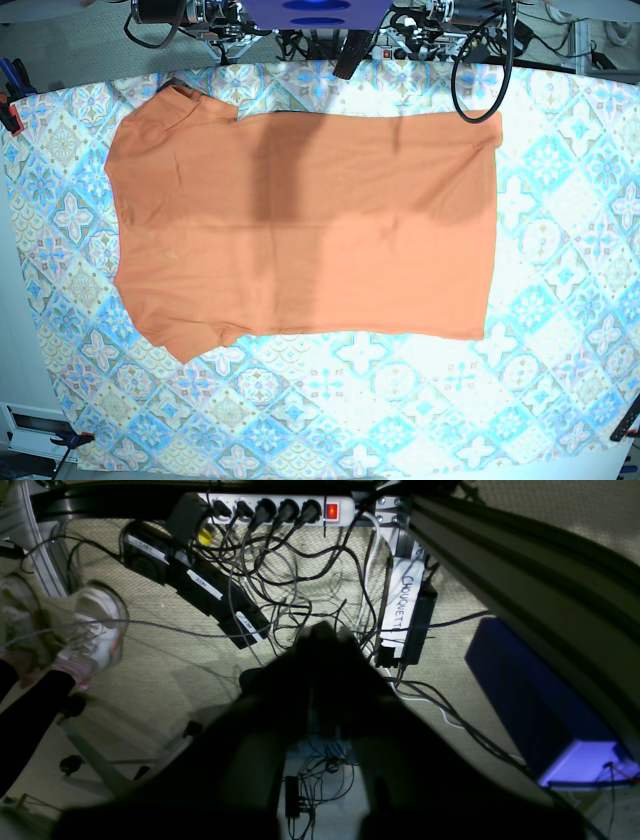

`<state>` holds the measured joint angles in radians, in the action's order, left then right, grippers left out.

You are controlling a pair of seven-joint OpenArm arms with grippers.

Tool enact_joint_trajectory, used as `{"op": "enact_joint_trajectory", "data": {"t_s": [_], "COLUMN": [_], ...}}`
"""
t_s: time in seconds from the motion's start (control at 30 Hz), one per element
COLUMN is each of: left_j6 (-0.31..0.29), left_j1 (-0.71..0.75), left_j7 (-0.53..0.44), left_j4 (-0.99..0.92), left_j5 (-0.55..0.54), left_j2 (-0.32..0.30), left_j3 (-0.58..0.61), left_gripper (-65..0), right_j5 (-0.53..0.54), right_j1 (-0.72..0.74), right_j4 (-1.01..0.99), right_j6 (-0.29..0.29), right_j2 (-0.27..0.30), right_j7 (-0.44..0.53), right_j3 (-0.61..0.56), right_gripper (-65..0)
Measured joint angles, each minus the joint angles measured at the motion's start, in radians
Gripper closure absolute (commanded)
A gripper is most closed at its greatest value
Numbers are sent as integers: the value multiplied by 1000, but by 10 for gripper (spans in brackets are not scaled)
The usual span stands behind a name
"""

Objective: Fold the T-shirt properly

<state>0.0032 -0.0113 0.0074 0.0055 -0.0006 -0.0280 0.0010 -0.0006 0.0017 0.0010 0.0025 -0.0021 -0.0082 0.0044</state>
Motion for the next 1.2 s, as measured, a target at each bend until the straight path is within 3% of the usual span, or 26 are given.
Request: {"op": "enact_joint_trajectory", "data": {"t_s": [0.33, 0.7, 0.83, 1.1, 1.2], "left_j6": [-7, -8, -5, -2, -6], "left_j1": [14, 92, 130, 237, 282], "left_j7": [-1, -5, -22, -261, -350], "left_j4": [-2, 1, 6, 1, 0], "left_j5": [0, 3, -2, -1, -9], "left_j2": [-6, -82, -117, -167, -165], "left_j3": [0, 3, 2, -1, -3], "left_gripper": [-1, 0, 0, 0, 0], "right_j5": [0, 0, 4, 0, 0], "right_j1": [-24, -83, -105, -172, -209], "right_j4": [-1, 2, 2, 14, 15], "right_j6": [6, 3, 0, -1, 0], "right_j2": [12, 64, 79, 134, 138], "right_j7": [0, 7, 8, 16, 111], "right_j3": [0, 3, 100, 233, 258], "right_gripper": [-1, 0, 0, 0, 0]}}
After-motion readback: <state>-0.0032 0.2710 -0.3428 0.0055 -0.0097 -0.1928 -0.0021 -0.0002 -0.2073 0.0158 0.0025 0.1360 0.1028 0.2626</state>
